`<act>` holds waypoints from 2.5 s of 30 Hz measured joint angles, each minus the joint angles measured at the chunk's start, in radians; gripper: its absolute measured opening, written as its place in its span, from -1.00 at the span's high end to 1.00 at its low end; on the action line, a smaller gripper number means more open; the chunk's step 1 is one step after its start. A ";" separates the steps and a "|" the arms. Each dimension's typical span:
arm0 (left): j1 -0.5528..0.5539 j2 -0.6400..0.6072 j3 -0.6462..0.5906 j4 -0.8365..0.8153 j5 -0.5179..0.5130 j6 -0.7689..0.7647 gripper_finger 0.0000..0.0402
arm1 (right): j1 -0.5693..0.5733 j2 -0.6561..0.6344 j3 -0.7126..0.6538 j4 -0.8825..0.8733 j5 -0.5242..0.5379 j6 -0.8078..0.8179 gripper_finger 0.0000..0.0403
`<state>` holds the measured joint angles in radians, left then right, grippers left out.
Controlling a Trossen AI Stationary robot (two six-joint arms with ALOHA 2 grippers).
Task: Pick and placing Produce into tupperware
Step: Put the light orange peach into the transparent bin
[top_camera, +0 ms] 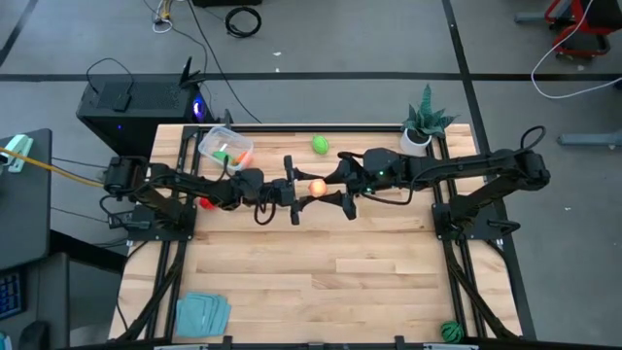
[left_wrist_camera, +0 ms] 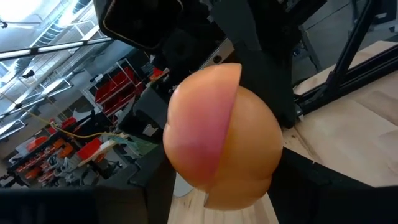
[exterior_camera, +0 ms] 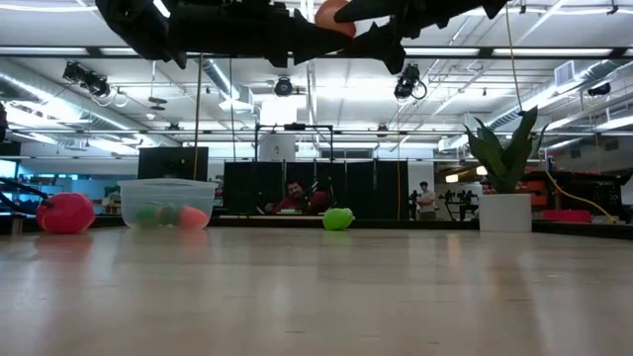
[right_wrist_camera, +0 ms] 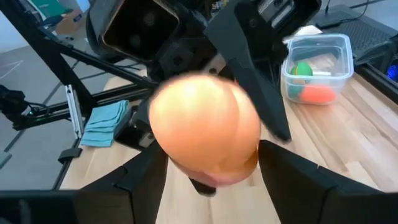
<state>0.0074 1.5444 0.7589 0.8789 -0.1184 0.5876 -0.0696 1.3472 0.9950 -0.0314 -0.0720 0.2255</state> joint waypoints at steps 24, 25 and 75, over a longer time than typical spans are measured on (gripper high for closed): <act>-0.001 -0.004 0.002 0.000 -0.074 0.000 -0.07 | -0.104 0.001 -0.003 -0.374 0.054 0.003 -0.39; -0.001 -0.003 0.002 0.000 -0.090 0.000 -0.07 | -0.108 0.001 -0.003 -0.400 0.058 0.014 -0.39; 0.761 -0.203 0.311 -1.767 -0.157 -0.821 -0.07 | -0.113 0.000 -0.005 -0.494 0.416 0.147 -0.39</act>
<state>0.7685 1.3411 1.0703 -0.8883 -0.2751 -0.2331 -0.1822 1.3472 0.9897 -0.5259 0.3439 0.3723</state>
